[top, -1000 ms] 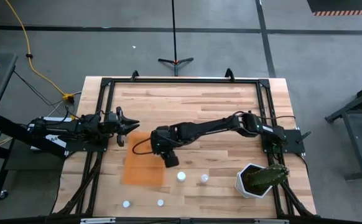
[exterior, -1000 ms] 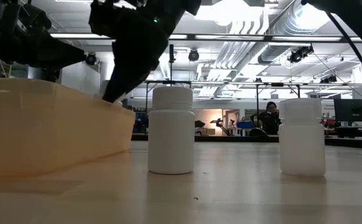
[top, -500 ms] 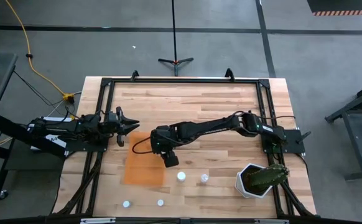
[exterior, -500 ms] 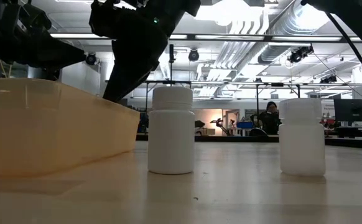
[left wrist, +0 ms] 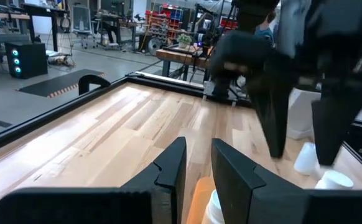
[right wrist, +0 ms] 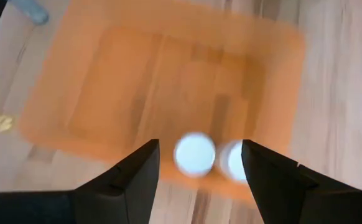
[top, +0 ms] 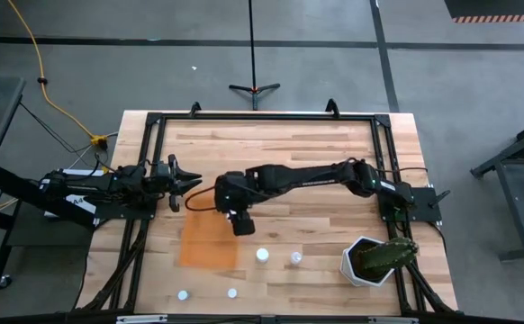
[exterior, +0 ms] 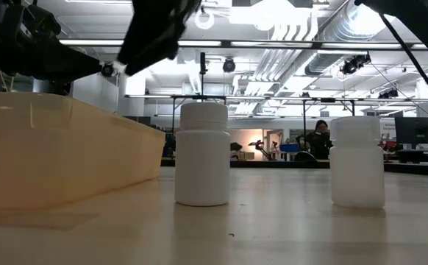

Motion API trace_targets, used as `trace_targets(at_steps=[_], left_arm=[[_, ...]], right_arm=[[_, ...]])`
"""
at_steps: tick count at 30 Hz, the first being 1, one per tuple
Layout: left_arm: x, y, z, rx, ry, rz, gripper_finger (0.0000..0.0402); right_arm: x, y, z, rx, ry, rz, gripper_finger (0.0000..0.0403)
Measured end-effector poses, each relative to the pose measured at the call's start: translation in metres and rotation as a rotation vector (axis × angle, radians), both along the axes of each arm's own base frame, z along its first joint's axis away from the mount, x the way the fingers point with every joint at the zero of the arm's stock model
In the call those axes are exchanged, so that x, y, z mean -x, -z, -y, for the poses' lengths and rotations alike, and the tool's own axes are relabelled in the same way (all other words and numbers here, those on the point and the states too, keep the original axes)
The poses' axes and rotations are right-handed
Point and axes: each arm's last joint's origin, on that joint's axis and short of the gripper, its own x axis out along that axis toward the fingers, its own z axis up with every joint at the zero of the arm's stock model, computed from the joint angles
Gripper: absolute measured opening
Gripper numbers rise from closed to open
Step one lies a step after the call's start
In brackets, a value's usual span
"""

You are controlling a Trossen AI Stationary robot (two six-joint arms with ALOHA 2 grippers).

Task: Pick and place pill bottles into a basket
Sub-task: Put the white pill bottle into the orange bin

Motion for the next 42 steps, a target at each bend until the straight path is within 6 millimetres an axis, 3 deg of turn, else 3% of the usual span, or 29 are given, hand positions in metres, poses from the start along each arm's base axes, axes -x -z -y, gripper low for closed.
trace_targets(at_steps=[3,9,15,21,26,33,42], left_arm=[[0.0,0.002,0.0,-0.001,0.0,-0.016,0.0111],[0.0,0.002,0.0,-0.001,0.0,-0.02,0.0111],[0.0,0.002,0.0,-0.001,0.0,-0.019,0.0111],[0.0,0.002,0.0,-0.001,0.0,-0.018,0.0111],[0.0,0.002,0.0,-0.001,0.0,-0.018,0.0111],[0.0,0.002,0.0,-0.001,0.0,-0.016,0.0111],[0.0,0.002,0.0,-0.001,0.0,-0.018,0.0111]], right_arm=[[0.009,-0.003,-0.016,-0.02,0.006,-0.05,0.0217],[0.027,0.013,-0.06,-0.024,0.008,-0.191,0.0209],[0.043,0.017,-0.101,0.001,-0.02,-0.24,0.0211],[0.056,0.042,-0.131,0.065,-0.104,-0.287,0.0213],[0.054,0.059,-0.131,0.095,-0.094,-0.278,0.0217],[0.049,0.061,-0.112,0.06,-0.001,-0.312,0.0218],[0.05,0.062,-0.112,0.078,-0.049,-0.311,0.0216]])
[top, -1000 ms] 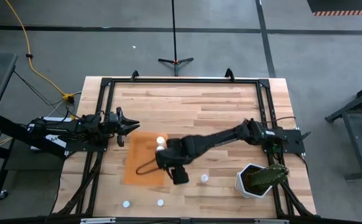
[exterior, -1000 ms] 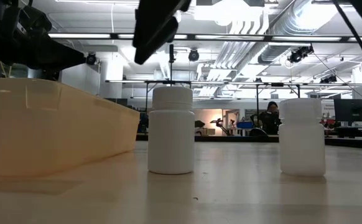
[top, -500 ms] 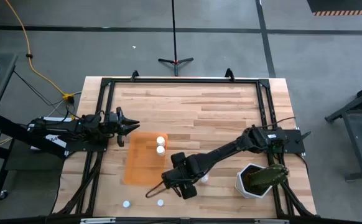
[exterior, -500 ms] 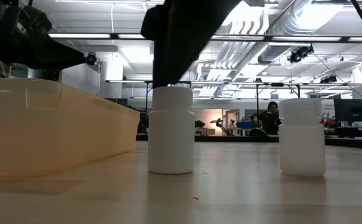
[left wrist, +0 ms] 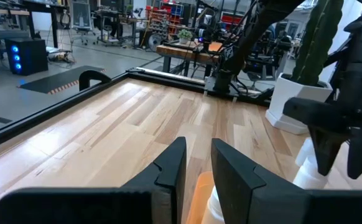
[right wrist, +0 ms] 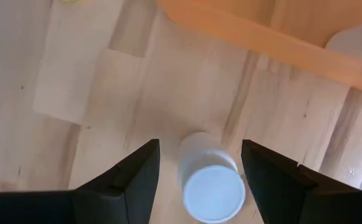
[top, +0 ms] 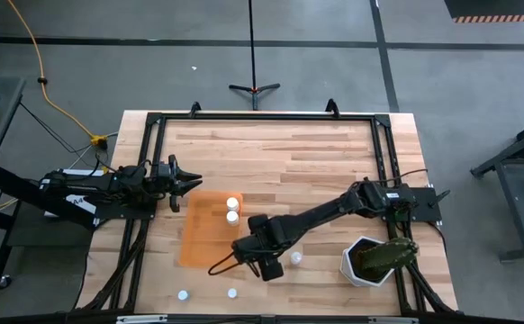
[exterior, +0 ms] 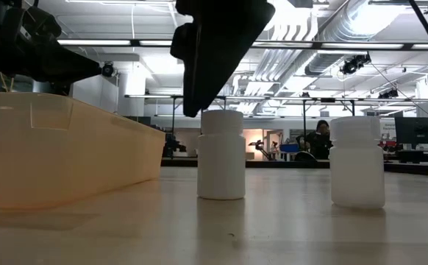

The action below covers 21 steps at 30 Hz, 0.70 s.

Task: Pick and place pill bottles into a basket
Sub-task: Put the white pill bottle into the orange bin

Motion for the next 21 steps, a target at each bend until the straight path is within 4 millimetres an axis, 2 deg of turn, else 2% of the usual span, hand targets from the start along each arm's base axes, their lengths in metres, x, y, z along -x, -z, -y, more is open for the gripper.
trace_targets(at_steps=[7,21], left_arm=[[0.0,0.0,0.0,0.0,0.0,0.0,0.0111],[0.0,0.0,0.0,0.0,0.0,0.0,0.0111]], right_arm=[[0.008,0.002,0.004,0.033,0.002,-0.09,0.0216],[0.011,0.004,0.007,0.057,0.022,-0.118,0.0217]])
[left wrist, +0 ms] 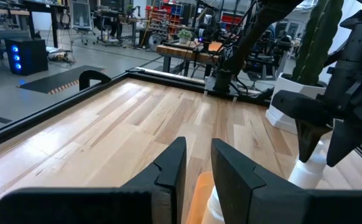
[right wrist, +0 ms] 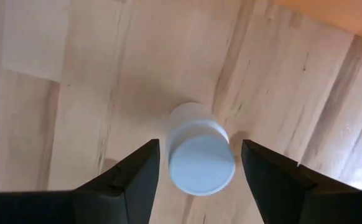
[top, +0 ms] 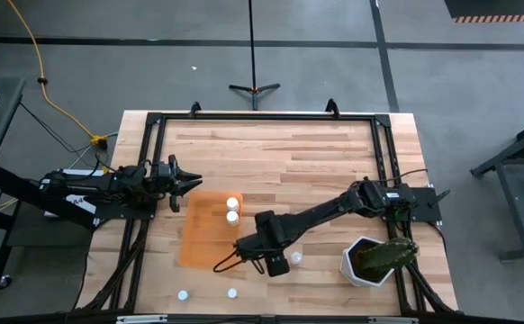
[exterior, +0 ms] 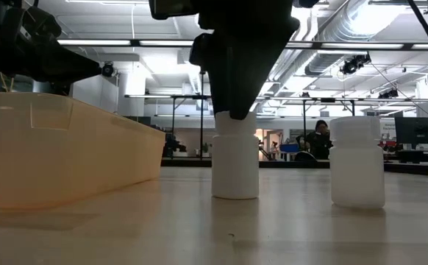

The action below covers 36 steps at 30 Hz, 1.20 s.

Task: Pick and place pill bottles into a basket
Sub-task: Put the white pill bottle into the orange bin

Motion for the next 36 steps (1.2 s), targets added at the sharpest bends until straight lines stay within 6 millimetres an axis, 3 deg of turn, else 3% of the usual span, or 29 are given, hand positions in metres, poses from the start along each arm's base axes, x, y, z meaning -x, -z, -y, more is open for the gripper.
trace_targets(at_steps=[8,17,24,32,36], left_arm=[[0.0,0.0,0.0,0.0,0.0,0.0,0.0111],[0.0,0.0,0.0,0.0,0.0,0.0,0.0111],[0.0,0.0,0.0,0.0,0.0,0.0,0.0111],[0.0,0.0,0.0,0.0,0.0,-0.001,0.0111],[0.0,0.0,0.0,0.0,0.0,-0.001,0.0111]], right_arm=[[0.003,0.015,0.001,-0.036,-0.009,-0.051,0.0205],[0.002,0.013,0.003,-0.006,-0.037,-0.033,0.0157],[-0.006,-0.013,0.019,0.072,-0.096,0.023,0.0147],[-0.03,-0.06,0.041,0.143,-0.144,0.28,0.0157],[-0.042,-0.072,0.047,0.139,-0.159,0.414,0.015]])
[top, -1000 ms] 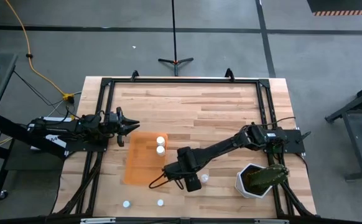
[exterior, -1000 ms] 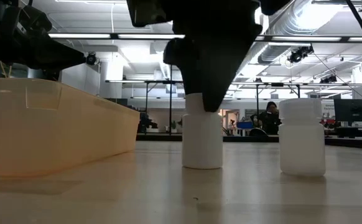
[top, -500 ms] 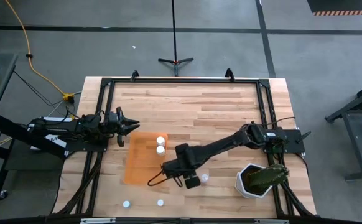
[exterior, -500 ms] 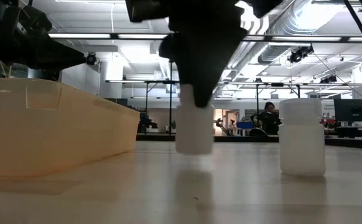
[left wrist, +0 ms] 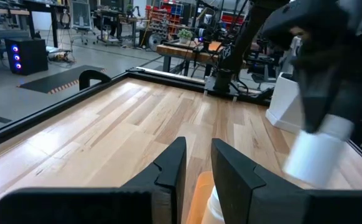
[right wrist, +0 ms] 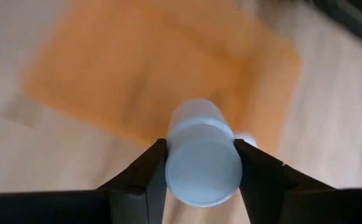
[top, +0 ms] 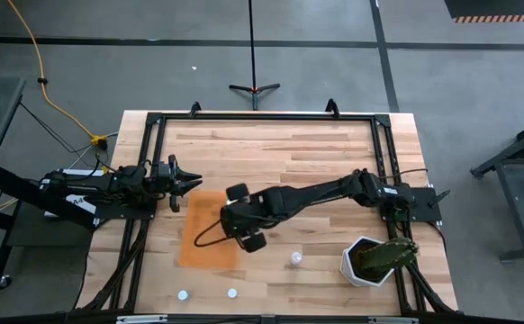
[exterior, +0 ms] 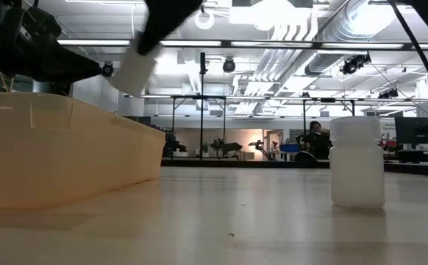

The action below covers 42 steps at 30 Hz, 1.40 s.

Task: Pick and place pill bottles into a basket
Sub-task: Put the white pill bottle into the orange bin

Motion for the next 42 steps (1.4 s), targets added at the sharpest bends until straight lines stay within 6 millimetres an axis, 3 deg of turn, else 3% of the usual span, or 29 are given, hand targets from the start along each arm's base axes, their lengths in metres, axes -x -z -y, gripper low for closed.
trace_targets(at_steps=[4,15,28,42], left_arm=[[0.0,0.0,0.0,0.0,0.0,0.0,0.0111],[0.0,0.0,0.0,0.0,0.0,0.0,0.0111],[0.0,0.0,0.0,0.0,0.0,0.0,0.0111],[0.0,0.0,0.0,0.0,0.0,-0.001,0.0111]], right_arm=[[-0.011,0.008,0.001,-0.101,-0.138,0.055,0.0148],[-0.015,0.045,0.0,-0.142,-0.193,0.028,0.0148],[-0.021,0.066,0.009,-0.194,-0.16,-0.013,0.015],[-0.018,0.068,0.011,-0.15,-0.133,-0.046,0.0167]])
